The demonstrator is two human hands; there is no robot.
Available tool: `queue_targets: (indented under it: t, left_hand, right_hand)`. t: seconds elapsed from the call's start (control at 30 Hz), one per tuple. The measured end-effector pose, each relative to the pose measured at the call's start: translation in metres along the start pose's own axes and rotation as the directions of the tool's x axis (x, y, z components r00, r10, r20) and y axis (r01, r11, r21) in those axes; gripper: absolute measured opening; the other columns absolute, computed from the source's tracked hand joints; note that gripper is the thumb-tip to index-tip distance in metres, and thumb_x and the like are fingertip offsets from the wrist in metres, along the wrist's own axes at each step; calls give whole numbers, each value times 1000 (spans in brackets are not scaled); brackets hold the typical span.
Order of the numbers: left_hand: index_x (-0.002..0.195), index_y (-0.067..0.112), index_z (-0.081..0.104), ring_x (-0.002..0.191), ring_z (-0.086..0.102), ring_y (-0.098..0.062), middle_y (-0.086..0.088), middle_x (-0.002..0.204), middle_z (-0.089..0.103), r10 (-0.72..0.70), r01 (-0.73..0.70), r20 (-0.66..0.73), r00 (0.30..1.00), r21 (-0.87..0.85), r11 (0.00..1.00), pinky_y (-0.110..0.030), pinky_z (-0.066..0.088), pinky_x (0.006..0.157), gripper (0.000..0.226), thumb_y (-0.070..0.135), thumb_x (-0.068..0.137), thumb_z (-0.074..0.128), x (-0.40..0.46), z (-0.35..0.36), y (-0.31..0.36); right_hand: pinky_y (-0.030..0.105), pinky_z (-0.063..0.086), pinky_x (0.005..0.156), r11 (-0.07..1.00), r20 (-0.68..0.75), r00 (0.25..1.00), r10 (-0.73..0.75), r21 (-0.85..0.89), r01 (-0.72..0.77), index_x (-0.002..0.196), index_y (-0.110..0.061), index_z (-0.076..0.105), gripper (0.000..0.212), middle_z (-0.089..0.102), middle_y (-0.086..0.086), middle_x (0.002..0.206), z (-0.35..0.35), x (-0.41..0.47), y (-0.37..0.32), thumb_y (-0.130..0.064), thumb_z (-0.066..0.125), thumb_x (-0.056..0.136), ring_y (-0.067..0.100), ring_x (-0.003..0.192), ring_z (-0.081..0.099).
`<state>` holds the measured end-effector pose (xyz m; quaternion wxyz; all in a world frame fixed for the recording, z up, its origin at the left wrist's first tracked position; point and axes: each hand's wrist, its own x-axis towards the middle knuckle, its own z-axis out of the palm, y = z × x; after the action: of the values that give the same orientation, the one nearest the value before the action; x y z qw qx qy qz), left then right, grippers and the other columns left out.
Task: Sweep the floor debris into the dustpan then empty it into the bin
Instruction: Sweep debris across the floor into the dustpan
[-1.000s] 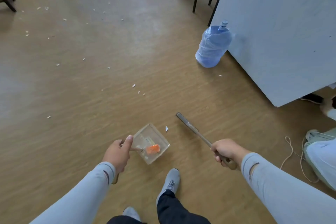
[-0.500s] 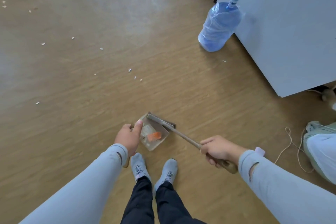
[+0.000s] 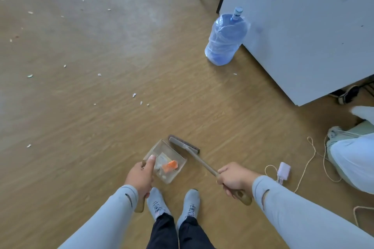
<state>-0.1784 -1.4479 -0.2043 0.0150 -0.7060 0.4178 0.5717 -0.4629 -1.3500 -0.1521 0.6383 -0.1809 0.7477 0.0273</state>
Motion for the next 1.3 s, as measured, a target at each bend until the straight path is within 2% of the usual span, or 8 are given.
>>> queue_targets:
  t: [0.07, 0.2, 0.3, 0.43, 0.53, 0.8, 1.17, 1.3]
  left_hand:
    - [132, 7, 55, 48, 48, -22, -11, 82, 66, -9, 10, 20, 1000, -54, 998, -32, 46, 47, 71, 68, 97, 47, -2, -6, 8]
    - [116, 0, 60, 42, 44, -23, -11, 67, 58, 46, -41, 39, 998, -127, 991, -36, 44, 56, 70, 66, 98, 48, -2, -22, 47]
    - [135, -3, 51, 45, 42, -23, -13, 73, 58, 99, -89, 68, 993, -141, 986, -31, 42, 51, 77, 65, 98, 49, -3, -33, 82]
    - [125, 2, 54, 44, 42, -19, -13, 80, 61, 189, -176, 109, 976, -118, 977, -29, 41, 48, 68, 64, 99, 50, -5, -34, 122]
    - [110, 7, 54, 43, 43, -19, -13, 83, 62, 228, -216, 128, 965, -101, 971, -31, 42, 49, 58, 64, 98, 51, -1, -22, 158]
    - [101, 10, 57, 40, 41, -17, -12, 81, 62, 248, -240, 77, 966, -102, 966, -29, 41, 47, 51, 61, 100, 50, 28, 47, 276]
    - [94, 7, 58, 44, 41, -21, -14, 79, 63, 144, -146, -42, 989, -59, 988, -29, 39, 49, 56, 61, 100, 50, 117, 154, 398]
    - [93, 5, 59, 47, 45, -23, -15, 80, 66, 128, -128, -61, 990, 2, 992, -32, 41, 53, 58, 61, 101, 49, 146, 171, 415]
  right_hand:
    - [19, 38, 44, 990, 22, 998, 53, 126, -55, 119, -5, 64, 33, 55, 8, 50, -19, -21, -2, -7, 58, 87, 17, 39, 47]
    - [16, 34, 43, 971, -19, 997, 70, 230, -63, 140, 6, 47, 44, 53, 7, 62, -53, -72, 0, -8, 51, 98, 10, 38, 45]
    - [18, 35, 42, 970, -111, 994, 23, 243, 5, 139, 8, 47, 43, 54, 7, 63, -67, -93, -7, -7, 50, 99, 10, 40, 46]
    - [19, 35, 44, 929, -202, 978, 46, 369, 32, 98, -9, 62, 12, 54, 4, 62, -87, -86, -11, -14, 51, 100, 12, 42, 45]
    - [18, 36, 44, 887, -247, 964, 99, 461, 27, 90, -12, 58, 12, 53, 4, 61, -111, -62, -7, -18, 52, 100, 13, 40, 44]
    - [12, 34, 38, 808, -304, 935, 182, 589, 34, 71, -12, 53, 27, 50, 5, 54, -247, 7, -12, -13, 54, 98, 12, 27, 41]
    - [17, 40, 38, 799, -349, 916, 198, 599, 56, 95, -7, 60, 9, 58, 11, 63, -454, 93, -51, -14, 55, 97, 15, 36, 46]
    - [23, 46, 46, 808, -379, 903, 202, 586, 65, 106, -7, 64, 20, 64, 9, 57, -504, 134, -72, -19, 56, 92, 15, 37, 51]
